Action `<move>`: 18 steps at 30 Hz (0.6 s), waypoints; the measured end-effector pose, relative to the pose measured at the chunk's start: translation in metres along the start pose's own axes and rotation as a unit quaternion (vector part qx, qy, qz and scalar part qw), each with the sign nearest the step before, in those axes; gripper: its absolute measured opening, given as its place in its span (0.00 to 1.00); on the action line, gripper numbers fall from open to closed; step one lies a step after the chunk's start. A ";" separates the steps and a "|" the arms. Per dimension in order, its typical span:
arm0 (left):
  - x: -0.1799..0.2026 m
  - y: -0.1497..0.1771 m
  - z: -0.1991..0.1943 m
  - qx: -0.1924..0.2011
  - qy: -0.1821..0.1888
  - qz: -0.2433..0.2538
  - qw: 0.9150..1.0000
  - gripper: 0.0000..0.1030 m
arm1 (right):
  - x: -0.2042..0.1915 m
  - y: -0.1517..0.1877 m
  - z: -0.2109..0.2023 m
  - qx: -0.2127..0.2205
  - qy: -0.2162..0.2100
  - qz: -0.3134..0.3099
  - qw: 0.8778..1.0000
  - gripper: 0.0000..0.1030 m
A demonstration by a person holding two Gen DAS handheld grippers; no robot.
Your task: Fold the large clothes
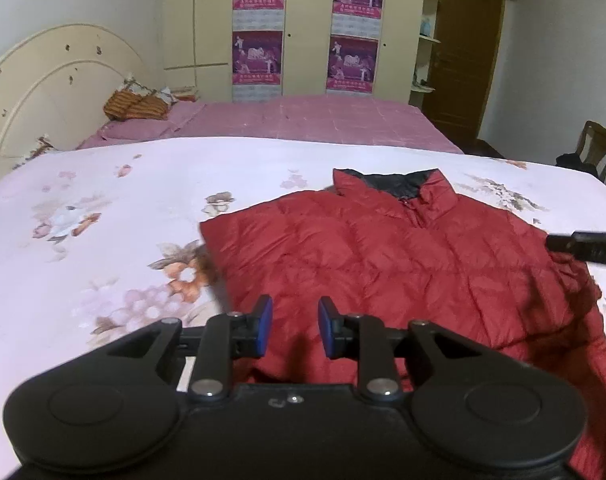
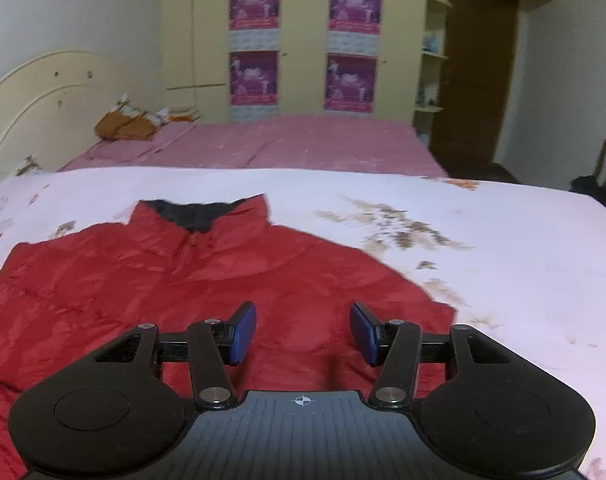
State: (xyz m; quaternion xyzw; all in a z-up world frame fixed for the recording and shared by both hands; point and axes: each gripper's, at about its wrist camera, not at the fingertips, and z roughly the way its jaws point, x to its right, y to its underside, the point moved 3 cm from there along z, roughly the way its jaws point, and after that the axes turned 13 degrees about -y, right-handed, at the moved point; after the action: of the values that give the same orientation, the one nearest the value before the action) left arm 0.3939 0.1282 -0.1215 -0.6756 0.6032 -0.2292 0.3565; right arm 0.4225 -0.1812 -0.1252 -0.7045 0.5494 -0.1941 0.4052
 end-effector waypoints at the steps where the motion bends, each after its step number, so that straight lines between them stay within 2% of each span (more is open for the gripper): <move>1: 0.002 -0.002 0.007 -0.003 -0.001 0.001 1.000 0.24 | -0.003 0.001 0.004 -0.004 -0.004 -0.002 1.000 0.51; 8: 0.018 -0.008 0.057 -0.013 -0.015 0.004 1.000 0.24 | -0.007 0.010 0.035 -0.027 -0.015 -0.016 0.999 0.51; 13: 0.022 0.001 0.089 -0.021 -0.024 0.020 0.999 0.26 | 0.026 0.024 0.056 -0.046 0.026 -0.017 0.998 0.51; 18: 0.021 0.006 0.092 -0.016 -0.030 0.027 0.999 0.26 | 0.059 0.037 0.055 -0.047 0.050 -0.001 0.998 0.51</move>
State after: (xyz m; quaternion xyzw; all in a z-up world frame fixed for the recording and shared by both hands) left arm 0.4618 0.1267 -0.1879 -0.6717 0.6137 -0.1892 0.3694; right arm 0.4582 -0.2186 -0.1973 -0.7127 0.5770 -0.2032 0.3433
